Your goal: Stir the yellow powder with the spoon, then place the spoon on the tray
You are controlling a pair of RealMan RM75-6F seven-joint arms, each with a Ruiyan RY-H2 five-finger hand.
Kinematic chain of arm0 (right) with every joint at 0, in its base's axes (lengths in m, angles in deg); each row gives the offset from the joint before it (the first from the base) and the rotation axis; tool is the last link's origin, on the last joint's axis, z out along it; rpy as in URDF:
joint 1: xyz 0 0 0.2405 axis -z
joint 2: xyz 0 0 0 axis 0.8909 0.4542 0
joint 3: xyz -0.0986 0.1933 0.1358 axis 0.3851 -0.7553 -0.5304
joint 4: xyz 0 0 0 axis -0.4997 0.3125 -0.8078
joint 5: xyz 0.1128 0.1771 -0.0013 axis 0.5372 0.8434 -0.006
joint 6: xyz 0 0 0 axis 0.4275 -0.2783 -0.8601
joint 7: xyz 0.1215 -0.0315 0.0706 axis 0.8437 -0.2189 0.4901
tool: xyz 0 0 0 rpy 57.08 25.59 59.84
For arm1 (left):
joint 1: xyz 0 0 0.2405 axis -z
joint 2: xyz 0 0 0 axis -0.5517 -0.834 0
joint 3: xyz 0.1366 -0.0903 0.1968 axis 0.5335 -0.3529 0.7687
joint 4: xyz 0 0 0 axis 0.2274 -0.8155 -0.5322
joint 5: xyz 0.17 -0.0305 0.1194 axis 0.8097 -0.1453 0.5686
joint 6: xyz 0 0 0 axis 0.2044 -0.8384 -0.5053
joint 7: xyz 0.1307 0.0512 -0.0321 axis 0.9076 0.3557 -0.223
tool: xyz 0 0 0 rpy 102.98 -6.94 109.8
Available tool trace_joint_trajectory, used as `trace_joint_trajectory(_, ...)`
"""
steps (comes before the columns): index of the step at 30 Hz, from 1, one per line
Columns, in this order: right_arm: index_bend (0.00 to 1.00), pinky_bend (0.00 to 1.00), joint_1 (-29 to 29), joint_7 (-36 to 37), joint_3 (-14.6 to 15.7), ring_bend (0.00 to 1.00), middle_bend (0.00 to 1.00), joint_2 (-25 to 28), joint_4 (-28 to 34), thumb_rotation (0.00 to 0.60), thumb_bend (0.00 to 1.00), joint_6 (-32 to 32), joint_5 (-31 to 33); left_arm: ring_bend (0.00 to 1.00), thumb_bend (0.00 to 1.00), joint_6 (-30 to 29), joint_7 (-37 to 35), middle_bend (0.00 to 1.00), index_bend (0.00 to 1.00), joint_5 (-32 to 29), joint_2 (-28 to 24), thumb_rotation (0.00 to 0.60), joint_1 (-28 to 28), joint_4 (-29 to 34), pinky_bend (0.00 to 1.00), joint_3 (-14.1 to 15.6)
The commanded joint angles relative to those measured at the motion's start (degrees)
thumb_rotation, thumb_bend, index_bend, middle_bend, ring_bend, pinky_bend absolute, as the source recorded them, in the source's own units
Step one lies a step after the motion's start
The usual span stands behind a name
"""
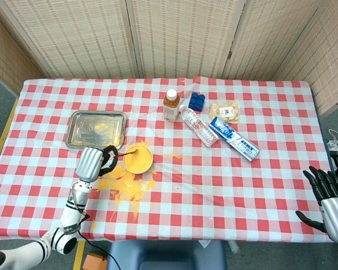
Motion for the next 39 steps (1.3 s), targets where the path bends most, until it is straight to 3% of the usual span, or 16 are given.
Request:
trace_joint_trajectory(1,0.0,0.0,0.08,0.03,0.01,0.0,0.0,0.02,0.03,0.6,0.06,-0.18,-0.08,1.0,0.79,-0.64,-0.18,1.0,0.79,0.44,0.06,0.6,0.08,-0.04,1.0,0.17)
trace_joint_trajectory(16,0.0,0.0,0.03,0.05,-0.05,0.0,0.0,0.01,-0.06,0.6,0.06,-0.07,0.09,1.0,0.79,3.69,0.66,1.0,0.79,-1.7,-2.26,0.6,-1.26,8.21,1.0,2.55)
trace_joint_trajectory(39,0.0,0.0,0.06,-0.21,0.0,0.0,0.0,-0.08,-0.08,0.6,0.06,-0.14,-0.04,1.0,0.8,-0.17,1.31,1.0,0.79,0.54,2.39,0.6,0.86,-8.93,1.0,1.43)
